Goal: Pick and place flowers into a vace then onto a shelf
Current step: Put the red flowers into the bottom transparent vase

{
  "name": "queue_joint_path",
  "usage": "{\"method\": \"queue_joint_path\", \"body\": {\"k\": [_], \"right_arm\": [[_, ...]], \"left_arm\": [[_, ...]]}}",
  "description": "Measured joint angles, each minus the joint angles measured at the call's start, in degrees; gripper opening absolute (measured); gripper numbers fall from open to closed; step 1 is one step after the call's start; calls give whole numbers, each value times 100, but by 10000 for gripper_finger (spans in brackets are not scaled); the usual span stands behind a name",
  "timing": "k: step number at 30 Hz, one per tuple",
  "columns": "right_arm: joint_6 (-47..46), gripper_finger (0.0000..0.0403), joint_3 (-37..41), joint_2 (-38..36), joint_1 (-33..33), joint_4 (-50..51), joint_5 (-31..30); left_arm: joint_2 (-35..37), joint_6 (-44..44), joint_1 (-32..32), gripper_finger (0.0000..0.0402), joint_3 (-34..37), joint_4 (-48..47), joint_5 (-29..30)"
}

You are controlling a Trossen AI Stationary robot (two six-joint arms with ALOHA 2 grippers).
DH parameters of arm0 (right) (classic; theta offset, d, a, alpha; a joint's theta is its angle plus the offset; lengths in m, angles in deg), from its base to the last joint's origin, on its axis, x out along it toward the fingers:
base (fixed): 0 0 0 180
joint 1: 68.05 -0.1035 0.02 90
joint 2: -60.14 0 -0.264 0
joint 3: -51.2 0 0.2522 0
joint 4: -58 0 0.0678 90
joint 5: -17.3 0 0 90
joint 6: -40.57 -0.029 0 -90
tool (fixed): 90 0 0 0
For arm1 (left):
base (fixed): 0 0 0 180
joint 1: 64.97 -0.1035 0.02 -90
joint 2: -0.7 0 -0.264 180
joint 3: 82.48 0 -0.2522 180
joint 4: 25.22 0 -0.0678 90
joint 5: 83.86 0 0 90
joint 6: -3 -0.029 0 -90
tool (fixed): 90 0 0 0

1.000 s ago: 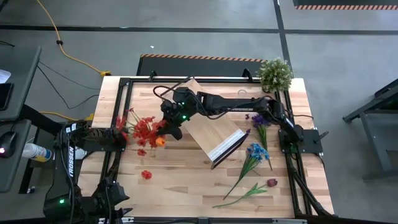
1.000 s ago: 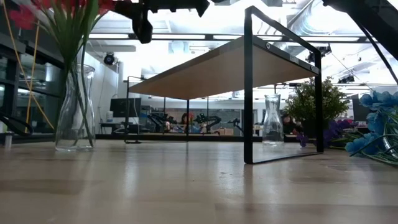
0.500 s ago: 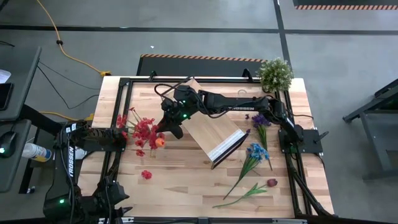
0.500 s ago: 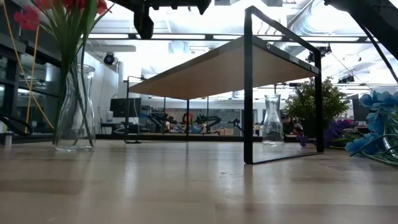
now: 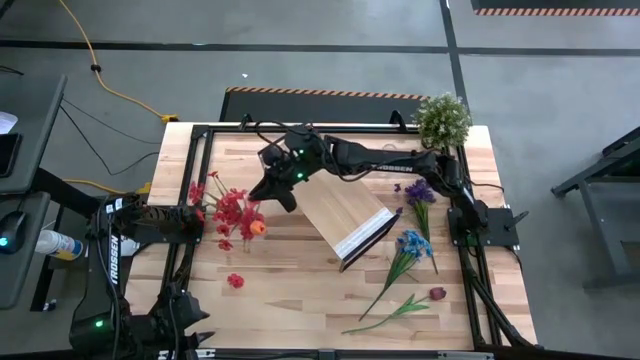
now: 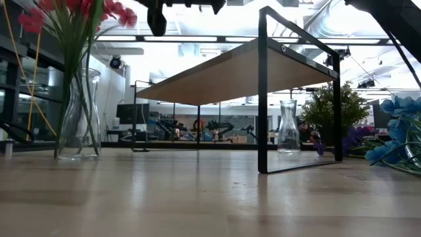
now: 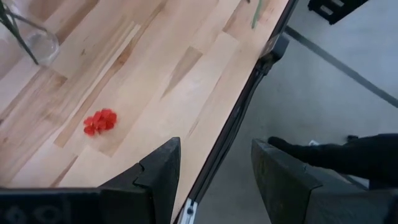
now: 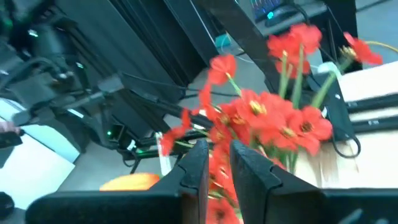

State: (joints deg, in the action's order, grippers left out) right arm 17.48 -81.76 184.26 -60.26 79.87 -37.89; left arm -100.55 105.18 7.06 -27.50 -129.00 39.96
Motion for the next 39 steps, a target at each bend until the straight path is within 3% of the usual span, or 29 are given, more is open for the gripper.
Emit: {"method": "queue_joint_path", "body": {"k": [9, 21, 28, 39], "right_arm": [[37, 46, 1, -283, 0, -77, 75], [114, 47, -2, -863, -113, -230, 494], [395, 36, -2, -1162, -528, -292, 1257], [516, 32, -2, -1240, -1235, -277, 1380]], "left_arm": [[0, -301, -1, 230, 0, 2, 616], [0, -291, -4, 230, 0, 61, 803], [0, -270, -4, 230, 0, 335, 847], [-212, -116, -320, 230, 8, 539, 736]]}}
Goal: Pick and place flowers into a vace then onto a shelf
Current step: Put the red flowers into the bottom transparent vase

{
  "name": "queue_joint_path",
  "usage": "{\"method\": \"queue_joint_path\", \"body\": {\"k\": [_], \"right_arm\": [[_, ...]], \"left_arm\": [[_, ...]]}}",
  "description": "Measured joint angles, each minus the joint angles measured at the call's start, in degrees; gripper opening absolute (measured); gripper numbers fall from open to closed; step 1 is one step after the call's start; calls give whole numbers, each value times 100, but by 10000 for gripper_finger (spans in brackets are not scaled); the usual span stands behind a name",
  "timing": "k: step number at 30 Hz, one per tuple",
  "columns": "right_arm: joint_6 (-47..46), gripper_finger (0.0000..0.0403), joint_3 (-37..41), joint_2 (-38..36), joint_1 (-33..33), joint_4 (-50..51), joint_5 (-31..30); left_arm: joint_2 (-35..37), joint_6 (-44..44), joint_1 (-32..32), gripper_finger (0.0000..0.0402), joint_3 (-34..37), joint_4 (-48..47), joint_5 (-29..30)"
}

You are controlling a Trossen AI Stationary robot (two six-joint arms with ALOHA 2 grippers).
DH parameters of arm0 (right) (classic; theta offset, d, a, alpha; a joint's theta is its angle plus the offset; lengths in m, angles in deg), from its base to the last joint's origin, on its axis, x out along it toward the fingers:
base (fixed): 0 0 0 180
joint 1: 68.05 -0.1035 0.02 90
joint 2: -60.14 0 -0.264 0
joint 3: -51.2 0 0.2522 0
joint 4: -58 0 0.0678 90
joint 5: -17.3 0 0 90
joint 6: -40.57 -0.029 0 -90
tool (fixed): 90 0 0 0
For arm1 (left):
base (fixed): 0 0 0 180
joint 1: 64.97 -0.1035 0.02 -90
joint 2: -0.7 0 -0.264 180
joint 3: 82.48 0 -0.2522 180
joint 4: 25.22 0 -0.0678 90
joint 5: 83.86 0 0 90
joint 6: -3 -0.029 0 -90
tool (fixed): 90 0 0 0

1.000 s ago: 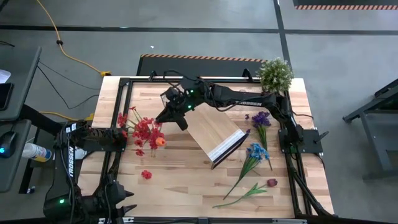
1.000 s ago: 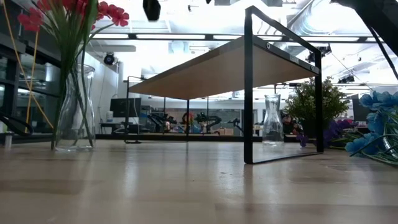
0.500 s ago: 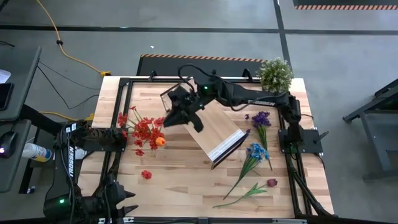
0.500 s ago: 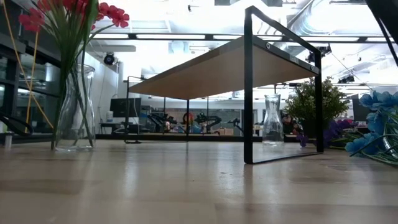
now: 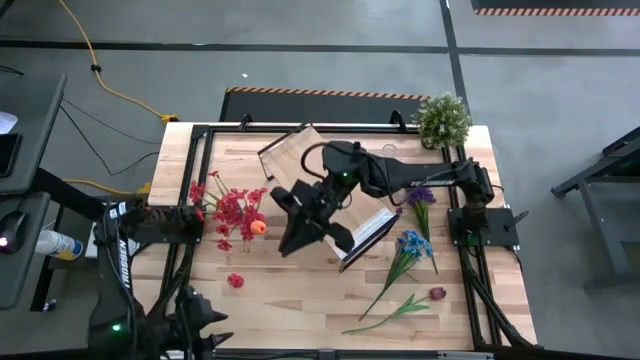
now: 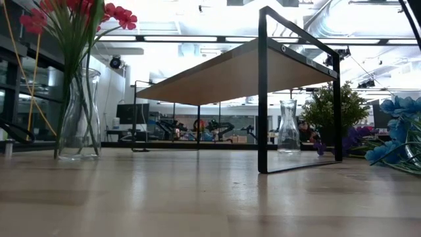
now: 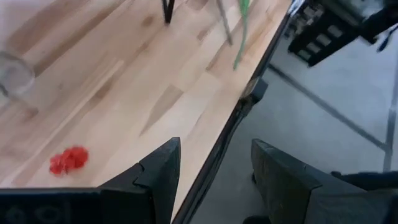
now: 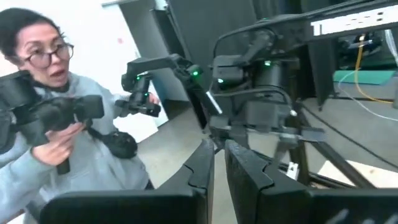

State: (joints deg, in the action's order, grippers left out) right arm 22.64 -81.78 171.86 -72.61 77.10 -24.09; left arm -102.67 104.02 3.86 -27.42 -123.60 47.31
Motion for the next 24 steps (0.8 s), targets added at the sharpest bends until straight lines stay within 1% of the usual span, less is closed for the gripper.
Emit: {"method": "queue_joint_path", "body": {"k": [6, 13, 17, 24], "right_arm": [[0, 26, 0, 0, -161, 5, 435], [0, 19, 0, 0, -199, -4, 514], [0, 21, 0, 0, -199, -6, 546], [-55, 26, 2, -104, -184, -17, 874]], "left_arm": [[-364, 0, -308, 230, -1, 213, -498], [-666, 212, -507, 230, -3, 204, -1116], [-759, 351, -563, 230, -1, 218, -1169], [-943, 852, -546, 230, -3, 199, -1233]]}}
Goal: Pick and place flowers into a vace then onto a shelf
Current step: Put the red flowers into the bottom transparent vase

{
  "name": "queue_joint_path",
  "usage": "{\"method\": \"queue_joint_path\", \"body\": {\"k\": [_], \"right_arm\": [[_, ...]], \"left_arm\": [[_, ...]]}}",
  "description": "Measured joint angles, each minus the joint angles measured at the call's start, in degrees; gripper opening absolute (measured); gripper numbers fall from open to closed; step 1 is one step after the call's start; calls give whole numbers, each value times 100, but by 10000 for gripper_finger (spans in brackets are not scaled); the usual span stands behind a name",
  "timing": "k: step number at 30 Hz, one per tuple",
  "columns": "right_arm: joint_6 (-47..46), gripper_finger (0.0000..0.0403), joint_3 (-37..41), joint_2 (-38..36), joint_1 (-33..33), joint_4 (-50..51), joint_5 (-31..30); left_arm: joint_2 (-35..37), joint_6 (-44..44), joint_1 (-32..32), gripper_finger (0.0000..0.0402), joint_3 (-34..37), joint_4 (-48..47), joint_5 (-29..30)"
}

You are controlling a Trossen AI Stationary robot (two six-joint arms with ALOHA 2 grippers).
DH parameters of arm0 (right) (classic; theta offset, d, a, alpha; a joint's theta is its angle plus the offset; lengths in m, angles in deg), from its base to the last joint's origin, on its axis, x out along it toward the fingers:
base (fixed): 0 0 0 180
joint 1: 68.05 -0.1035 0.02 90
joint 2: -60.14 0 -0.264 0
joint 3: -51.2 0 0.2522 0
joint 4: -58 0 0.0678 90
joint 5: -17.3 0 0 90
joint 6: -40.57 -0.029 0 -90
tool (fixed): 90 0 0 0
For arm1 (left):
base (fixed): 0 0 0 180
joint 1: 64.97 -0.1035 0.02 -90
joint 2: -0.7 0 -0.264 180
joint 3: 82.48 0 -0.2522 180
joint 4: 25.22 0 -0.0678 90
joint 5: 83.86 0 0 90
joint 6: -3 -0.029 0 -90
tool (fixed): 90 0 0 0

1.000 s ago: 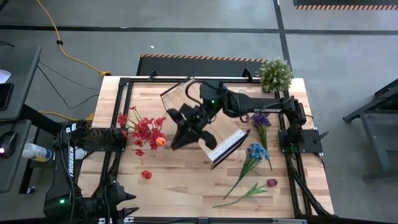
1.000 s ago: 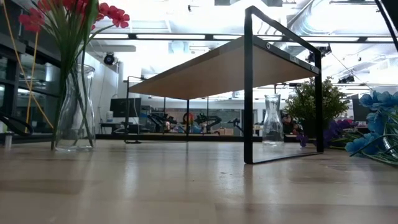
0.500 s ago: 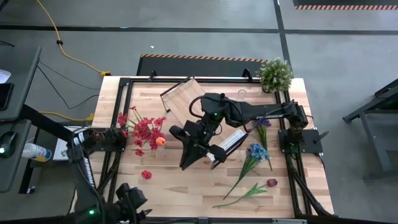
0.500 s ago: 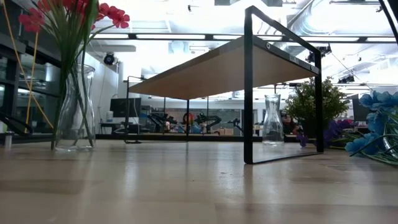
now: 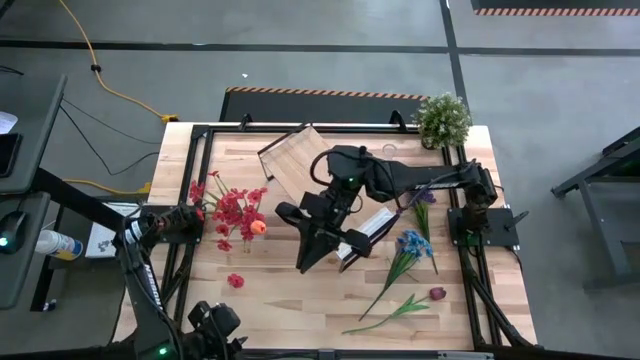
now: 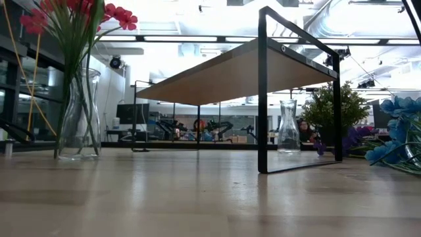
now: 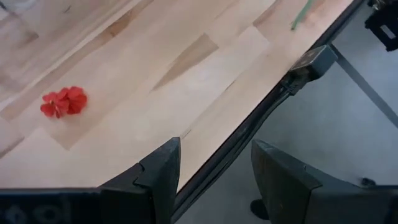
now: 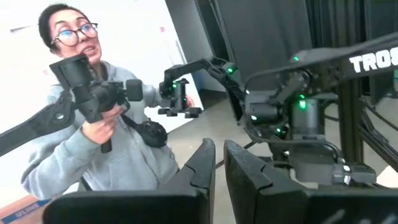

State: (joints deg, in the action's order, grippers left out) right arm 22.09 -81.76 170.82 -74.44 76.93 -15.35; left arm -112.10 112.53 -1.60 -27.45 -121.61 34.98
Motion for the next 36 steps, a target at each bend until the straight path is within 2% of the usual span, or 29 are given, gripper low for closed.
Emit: {"method": "queue_joint_path", "body": {"k": [6, 13, 21, 25, 32, 36], "right_arm": [[63, 25, 0, -160, -51, 16, 234], [20, 33, 0, -263, -186, 54, 1076], [-98, 32, 0, -276, -400, 288, 1840], [73, 36, 0, -278, -451, 796, 1948], [726, 35, 0, -278, -454, 1879, 1841], [715, 40, 0, -276, -455, 2037, 1861]], "left_arm": [[-185, 485, 0, 230, -3, -75, -164], [-664, 1497, -2, 230, 19, -773, -329], [-719, 2737, -88, 230, 1067, -738, 93], [-712, 3100, -165, 230, 1492, -744, 251], [-664, 3072, -477, 230, 1903, -740, 356], [-664, 3006, -687, 230, 2155, -738, 373]]}}
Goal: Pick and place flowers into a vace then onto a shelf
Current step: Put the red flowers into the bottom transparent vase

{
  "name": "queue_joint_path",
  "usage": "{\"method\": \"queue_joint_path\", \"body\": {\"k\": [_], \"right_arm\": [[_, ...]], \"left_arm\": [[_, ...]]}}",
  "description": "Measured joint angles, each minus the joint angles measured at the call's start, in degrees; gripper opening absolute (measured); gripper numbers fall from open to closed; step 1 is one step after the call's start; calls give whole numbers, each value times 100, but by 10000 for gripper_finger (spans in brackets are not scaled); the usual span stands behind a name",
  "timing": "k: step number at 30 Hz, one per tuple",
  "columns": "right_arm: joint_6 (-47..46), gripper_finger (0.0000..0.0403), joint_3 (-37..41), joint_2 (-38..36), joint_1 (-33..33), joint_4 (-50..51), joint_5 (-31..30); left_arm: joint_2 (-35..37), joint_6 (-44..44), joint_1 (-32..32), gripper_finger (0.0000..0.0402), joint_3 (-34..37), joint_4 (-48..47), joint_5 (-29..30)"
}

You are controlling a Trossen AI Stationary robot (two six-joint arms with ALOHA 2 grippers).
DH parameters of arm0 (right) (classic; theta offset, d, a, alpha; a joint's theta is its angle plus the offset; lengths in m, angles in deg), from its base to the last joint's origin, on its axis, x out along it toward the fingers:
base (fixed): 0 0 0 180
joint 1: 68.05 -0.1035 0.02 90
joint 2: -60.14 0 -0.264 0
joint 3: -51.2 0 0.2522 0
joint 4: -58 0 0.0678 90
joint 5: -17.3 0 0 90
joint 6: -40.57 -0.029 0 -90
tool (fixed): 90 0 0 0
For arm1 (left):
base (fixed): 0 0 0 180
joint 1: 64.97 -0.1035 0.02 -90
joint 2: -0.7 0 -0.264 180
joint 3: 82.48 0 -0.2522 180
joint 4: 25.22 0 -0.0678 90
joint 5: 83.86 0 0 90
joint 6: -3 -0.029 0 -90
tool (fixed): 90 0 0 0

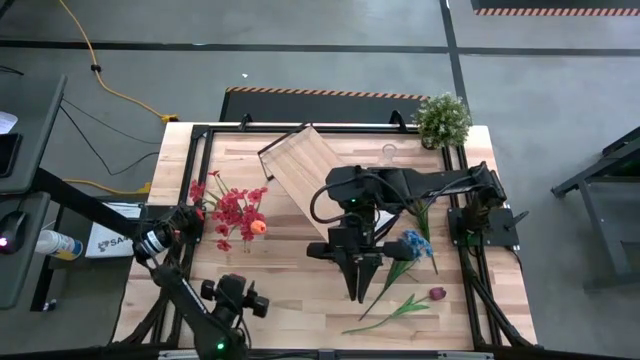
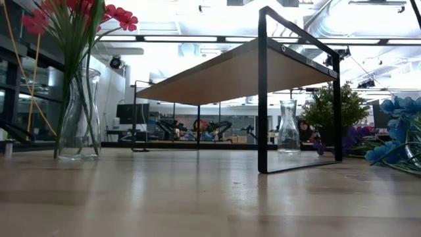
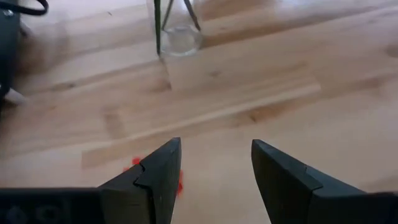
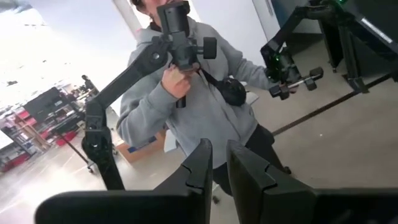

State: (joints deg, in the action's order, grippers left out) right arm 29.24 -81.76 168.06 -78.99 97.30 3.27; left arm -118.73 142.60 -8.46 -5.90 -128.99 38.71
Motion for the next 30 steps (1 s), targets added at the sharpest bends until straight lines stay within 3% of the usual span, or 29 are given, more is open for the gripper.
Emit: {"method": "queue_joint_path", "body": {"k": [7, 10, 14, 21, 30], "right_arm": [[127, 47, 0, -1, 0, 388, 64], [465, 46, 0, -2, 4, 928, -205], [1136, 42, 0, -2, 4, 1909, -1139], [1613, 47, 2, 0, -184, 2660, -3531], [1646, 44, 6, 401, -636, 2605, -4744]], "left_arm": [[259, -43, -3, 230, 170, -10, 35], [460, -265, 104, 230, 196, 17, 9], [745, -400, 193, 230, 322, -15, -115], [1031, -516, 510, 230, 241, 3, -835], [1198, -412, 1006, 230, -276, 1, -1379]]}}
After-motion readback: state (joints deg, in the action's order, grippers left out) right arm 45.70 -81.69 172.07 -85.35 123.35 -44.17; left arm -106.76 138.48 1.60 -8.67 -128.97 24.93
